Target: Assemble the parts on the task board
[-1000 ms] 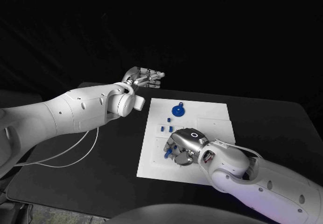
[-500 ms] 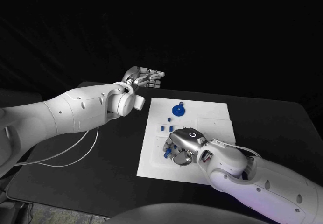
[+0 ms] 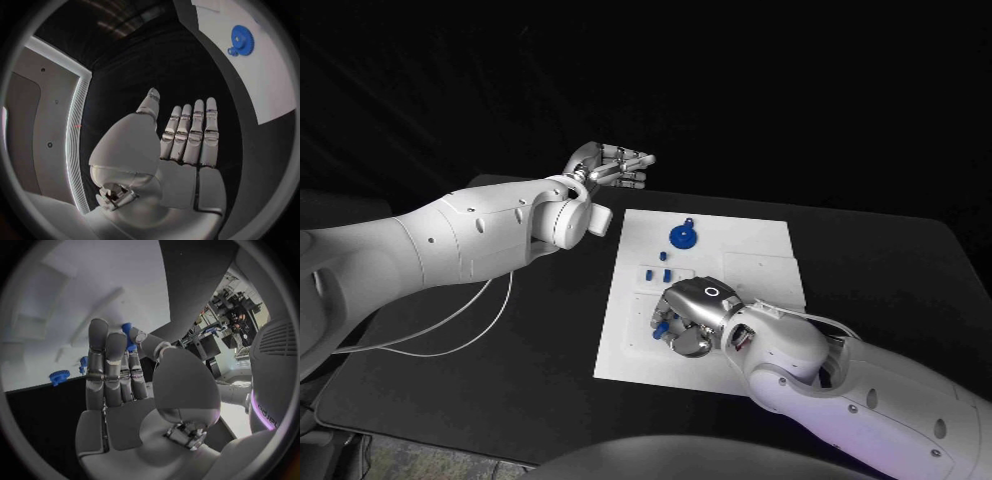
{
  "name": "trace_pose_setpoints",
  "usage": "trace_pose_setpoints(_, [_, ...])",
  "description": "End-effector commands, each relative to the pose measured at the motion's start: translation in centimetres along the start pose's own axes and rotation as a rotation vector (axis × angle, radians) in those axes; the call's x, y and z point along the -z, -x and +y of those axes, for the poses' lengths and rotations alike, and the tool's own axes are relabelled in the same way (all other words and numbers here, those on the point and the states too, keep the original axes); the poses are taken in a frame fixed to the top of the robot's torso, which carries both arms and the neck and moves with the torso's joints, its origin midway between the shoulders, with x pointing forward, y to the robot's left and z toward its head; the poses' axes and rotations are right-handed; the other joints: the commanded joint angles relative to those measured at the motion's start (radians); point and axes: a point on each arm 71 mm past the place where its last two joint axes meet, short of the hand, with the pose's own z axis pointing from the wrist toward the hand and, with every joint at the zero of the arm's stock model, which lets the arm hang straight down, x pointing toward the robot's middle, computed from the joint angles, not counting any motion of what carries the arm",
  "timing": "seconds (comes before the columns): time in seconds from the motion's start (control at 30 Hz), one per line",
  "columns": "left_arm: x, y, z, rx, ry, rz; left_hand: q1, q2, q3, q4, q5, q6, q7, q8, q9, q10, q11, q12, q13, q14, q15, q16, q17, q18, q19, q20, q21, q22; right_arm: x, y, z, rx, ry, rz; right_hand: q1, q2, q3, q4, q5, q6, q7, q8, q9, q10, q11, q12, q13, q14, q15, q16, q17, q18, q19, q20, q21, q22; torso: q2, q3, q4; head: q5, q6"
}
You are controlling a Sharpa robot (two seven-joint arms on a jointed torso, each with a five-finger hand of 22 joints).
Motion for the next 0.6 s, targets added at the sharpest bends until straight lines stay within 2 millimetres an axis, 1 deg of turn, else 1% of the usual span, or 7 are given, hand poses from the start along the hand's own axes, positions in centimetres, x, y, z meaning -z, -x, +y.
trace_pose_setpoints(0.03, [-0.01,-0.21,-0.14,0.007,-0.009,0.013,0.001,0.011,-0.006,0.001,0.006,0.004,0.001,0.001,0.000,0.007,0.000,0.004,-0.001,0.003,-0.003,-0.003,-0.001,0.013,0.005,0.001,0.006,-0.001,0.04,-0.70,-0.14,0.031,-0.018,0.046,-0.005,0.009,0.003,-0.006,0.003,0.006,-0.001,0.004,0.002,0.047,-0.040,0.003,0.001,-0.001,-0.005,-0.005,0.001,0.016,-0.004,-0.002,-0.007,0.004,0.000,0.0001,-0.0003,-0.001,0.000])
trace_pose_setpoints(0.23, [-0.02,-0.26,-0.14,0.007,-0.009,0.014,0.001,0.011,-0.006,0.001,0.006,0.004,0.001,0.001,0.000,0.007,0.000,0.004,-0.001,0.003,-0.003,-0.003,-0.001,0.013,0.005,0.001,0.006,-0.001,-0.17,-0.64,0.21,0.036,-0.012,0.039,-0.006,0.008,0.003,-0.007,0.003,0.005,-0.001,0.003,0.001,0.046,-0.040,0.003,0.001,-0.001,-0.005,-0.006,0.001,0.016,-0.006,-0.002,-0.008,0.006,0.000,0.0001,0.0003,-0.002,0.000])
trace_pose_setpoints(0.3, [-0.02,-0.29,-0.15,0.007,-0.009,0.014,0.001,0.011,-0.006,0.001,0.006,0.004,0.001,0.001,0.000,0.007,0.000,0.004,-0.001,0.003,-0.003,-0.003,-0.001,0.013,0.005,0.001,0.006,-0.001,-0.24,-0.63,0.33,0.035,-0.008,0.039,-0.007,0.001,-0.001,-0.009,0.008,0.001,0.001,0.003,0.000,0.041,-0.038,0.003,0.001,-0.003,-0.003,-0.007,0.001,0.015,-0.008,0.000,-0.009,0.008,0.000,-0.0001,0.0006,-0.002,0.000])
trace_pose_setpoints(0.4, [-0.02,-0.34,-0.16,0.008,-0.009,0.015,0.001,0.011,-0.006,0.001,0.006,0.004,0.001,0.001,0.000,0.007,0.000,0.004,-0.001,0.003,-0.003,-0.003,-0.001,0.013,0.005,0.001,0.006,-0.001,-0.32,-0.68,0.46,0.026,-0.003,0.044,-0.019,-0.014,-0.045,-0.006,0.064,-0.018,0.005,0.002,-0.004,0.021,-0.035,0.003,-0.001,-0.003,0.003,-0.007,0.000,0.014,-0.010,0.005,-0.012,0.010,0.000,-0.0009,0.0004,-0.003,0.000])
trace_pose_setpoints(0.47, [-0.02,-0.35,-0.16,0.008,-0.009,0.016,0.001,0.011,-0.006,0.001,0.006,0.004,0.001,0.001,0.000,0.007,0.000,0.004,-0.001,0.003,-0.003,-0.003,-0.001,0.013,0.005,0.001,0.006,-0.001,-0.35,-0.70,0.49,0.019,0.000,0.044,-0.017,-0.014,-0.088,-0.001,0.077,-0.040,0.009,0.003,-0.006,0.000,-0.030,0.004,-0.002,-0.003,0.008,-0.006,0.000,0.015,-0.010,0.010,-0.018,0.009,0.000,-0.0011,0.0002,-0.003,-0.001])
trace_pose_setpoints(0.5, [-0.02,-0.36,-0.16,0.008,-0.009,0.016,0.001,0.011,-0.006,0.001,0.006,0.004,0.001,0.001,0.000,0.007,0.000,0.004,-0.001,0.003,-0.003,-0.003,-0.001,0.013,0.005,0.001,0.006,-0.001,-0.36,-0.69,0.51,0.015,0.001,0.041,-0.018,-0.024,-0.098,-0.004,0.077,-0.064,0.016,0.001,-0.009,-0.020,-0.021,0.002,-0.004,-0.003,0.011,-0.005,0.000,0.016,-0.009,0.011,-0.019,0.008,0.000,-0.0012,0.0004,-0.003,-0.001])
trace_pose_setpoints(0.6, [-0.01,-0.40,-0.16,0.008,-0.008,0.016,-0.001,0.012,-0.005,0.004,0.006,0.000,0.001,0.001,0.000,0.006,0.000,0.004,-0.001,0.002,-0.002,-0.003,-0.001,0.014,0.006,0.000,0.006,0.000,-0.37,-0.67,0.54,0.005,0.006,0.032,-0.005,-0.035,-0.138,-0.004,0.059,-0.093,0.017,0.003,-0.006,-0.042,-0.015,0.002,-0.004,-0.003,0.018,-0.002,-0.002,0.024,-0.002,0.020,-0.026,0.005,0.000,-0.0009,0.0010,-0.002,-0.001])
